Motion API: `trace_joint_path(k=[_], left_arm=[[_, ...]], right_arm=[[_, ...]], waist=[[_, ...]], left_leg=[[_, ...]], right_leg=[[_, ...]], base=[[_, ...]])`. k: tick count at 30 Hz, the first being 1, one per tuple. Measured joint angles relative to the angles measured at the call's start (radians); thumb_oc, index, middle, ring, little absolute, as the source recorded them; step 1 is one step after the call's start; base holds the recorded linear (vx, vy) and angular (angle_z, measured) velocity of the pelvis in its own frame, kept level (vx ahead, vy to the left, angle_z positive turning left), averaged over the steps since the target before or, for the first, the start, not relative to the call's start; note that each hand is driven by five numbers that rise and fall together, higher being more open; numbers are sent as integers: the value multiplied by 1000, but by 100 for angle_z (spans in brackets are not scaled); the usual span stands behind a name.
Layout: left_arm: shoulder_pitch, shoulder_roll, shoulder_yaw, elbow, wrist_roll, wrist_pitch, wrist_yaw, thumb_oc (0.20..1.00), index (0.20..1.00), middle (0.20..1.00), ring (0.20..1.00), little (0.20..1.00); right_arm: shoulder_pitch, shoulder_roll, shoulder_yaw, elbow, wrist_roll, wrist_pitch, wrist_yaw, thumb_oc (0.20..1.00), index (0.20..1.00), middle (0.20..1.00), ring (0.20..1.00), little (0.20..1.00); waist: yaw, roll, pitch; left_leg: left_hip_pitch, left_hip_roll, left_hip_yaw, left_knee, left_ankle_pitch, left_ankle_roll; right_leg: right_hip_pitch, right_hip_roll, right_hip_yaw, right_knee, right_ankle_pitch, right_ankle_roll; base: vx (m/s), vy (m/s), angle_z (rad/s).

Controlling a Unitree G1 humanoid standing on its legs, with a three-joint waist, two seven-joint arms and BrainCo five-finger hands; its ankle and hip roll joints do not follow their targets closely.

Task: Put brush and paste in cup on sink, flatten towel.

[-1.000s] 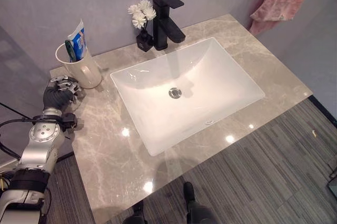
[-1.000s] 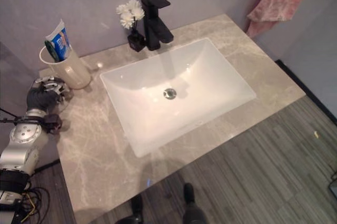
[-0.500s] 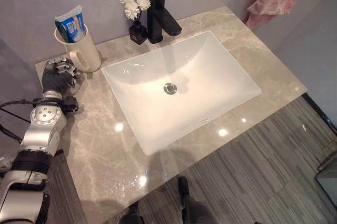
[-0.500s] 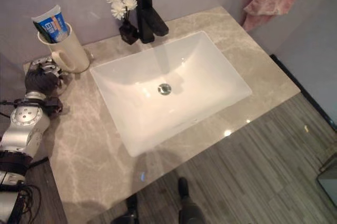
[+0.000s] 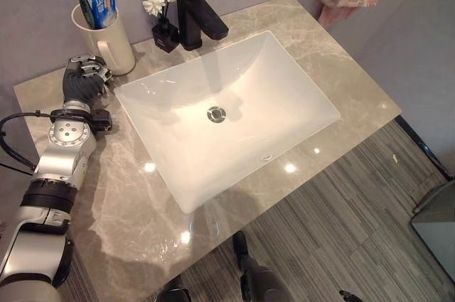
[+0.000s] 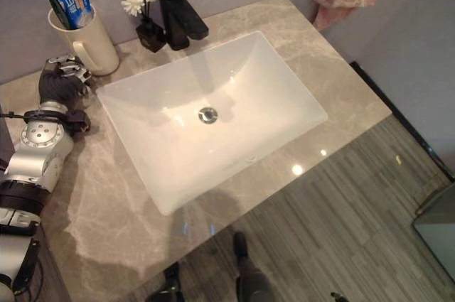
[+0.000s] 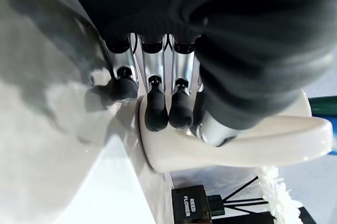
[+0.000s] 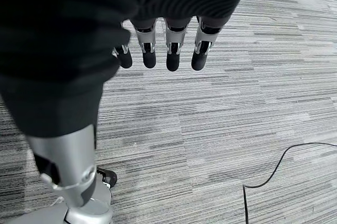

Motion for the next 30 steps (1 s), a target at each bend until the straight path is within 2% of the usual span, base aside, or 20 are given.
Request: trace_joint_path(k=[8, 18, 19, 21, 23, 29, 30], left_arm=[[-14, -42, 6, -1, 0, -11, 10, 200, 200, 200, 200, 200], [9, -55, 12, -31, 20, -12, 18, 200, 200, 200, 200, 200], [32, -43, 13, -54, 22, -4, 17, 200, 200, 200, 200, 200], [163, -41, 82, -149, 54, -2, 18, 200, 200, 200, 200, 200], [260, -45, 131, -210, 59, 0, 18, 200, 200, 200, 200, 200], [504, -128, 266, -346, 55, 0, 19, 200, 200, 200, 200, 200], [531, -142, 286, -369, 50, 0, 18, 200, 200, 200, 200, 200]], right_arm=[[-3, 0, 13, 4, 0, 0, 0, 1000, 1000, 1000, 1000, 1000], [-5, 1, 39, -2, 0, -1, 1, 1000, 1000, 1000, 1000, 1000], [-7, 2, 38, -2, 0, -1, 2, 1000, 1000, 1000, 1000, 1000], [-6, 4, 38, -5, 0, -1, 4, 1000, 1000, 1000, 1000, 1000], [-3, 10, 36, 0, 0, -1, 5, 1000, 1000, 1000, 1000, 1000], [3, 10, 5, 9, -1, 0, 7, 1000, 1000, 1000, 1000, 1000], [3, 11, -4, 6, -1, -1, 7, 1000, 1000, 1000, 1000, 1000]], waist=[[-2, -3, -2], [7, -7, -5], [4, -8, -6], [10, -1, -4], [29, 7, -1], [87, 54, -13], [85, 59, -11]], left_leg=[[-2, 1, 14, 0, 0, 0], [3, 5, 4, 0, 2, -3], [7, 6, 4, 0, 2, -3], [30, 11, -1, 0, 2, -3], [46, 14, -5, 0, 1, -5], [61, 12, -24, 0, 0, -6], [62, 11, -33, 0, 0, -6]], right_leg=[[-8, 2, 8, 2, 5, -5], [2, 5, 1, 3, 8, -9], [5, 6, -1, 3, 8, -9], [32, 8, -14, 2, 5, -13], [50, 10, -19, -3, -3, -19], [76, 8, -36, -6, -12, -17], [82, 7, -43, -6, -12, -17]], base=[[1, -9, -3], [-7, -9, 1], [-11, -21, 4], [-9, -27, 6], [-6, -13, 6], [-20, -16, 8], [-36, -31, 22]])
